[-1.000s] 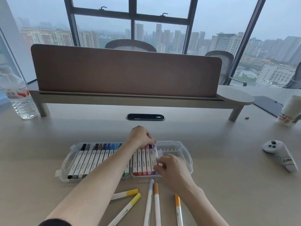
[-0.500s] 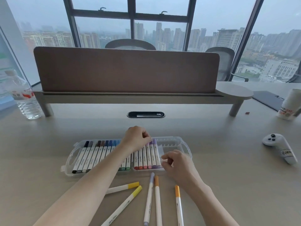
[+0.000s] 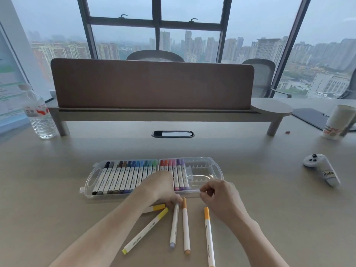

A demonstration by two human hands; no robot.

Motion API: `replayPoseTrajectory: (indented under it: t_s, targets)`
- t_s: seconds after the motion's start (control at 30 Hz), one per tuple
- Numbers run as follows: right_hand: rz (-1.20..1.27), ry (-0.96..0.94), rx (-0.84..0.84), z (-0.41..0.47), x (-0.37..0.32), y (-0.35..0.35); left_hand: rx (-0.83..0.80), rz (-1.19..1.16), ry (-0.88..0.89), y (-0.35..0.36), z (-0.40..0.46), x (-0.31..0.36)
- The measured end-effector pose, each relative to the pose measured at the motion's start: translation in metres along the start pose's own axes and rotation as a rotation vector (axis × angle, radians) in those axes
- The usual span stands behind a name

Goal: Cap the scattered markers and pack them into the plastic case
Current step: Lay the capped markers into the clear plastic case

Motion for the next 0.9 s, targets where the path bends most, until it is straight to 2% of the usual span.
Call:
replayPoseTrajectory:
  t_s: [0.13, 0.43, 0.6, 0.9]
  targets:
    - [0.000, 0.012, -0.006, -0.004, 0.001, -0.001, 0.033, 0.042, -0.019, 0.002, -0.004, 0.008]
    - [0.001, 0.034, -0.056, -0.009, -0.004, 0.002, 0.079, -0.030, -0.019, 0.006, -0.009, 0.009]
    - [-0.008, 0.028, -0.054, -0.009, -0.005, 0.002, 0.084, -0.137, 0.014, -0.001, -0.011, 0.003]
    - [0.089, -0.011, -0.063, -0.006, -0.012, 0.001, 0.245, -0.357, 0.079, -0.053, -0.006, 0.008]
Point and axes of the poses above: each hand's wrist, its own z-axis towards the middle knuckle, its own y-axis out of the palm, x = y × z, the point moved 3 cm from there along z, towards the middle knuckle, and after that the axes turned 15 degrees about -x, right-handed, at the moved point
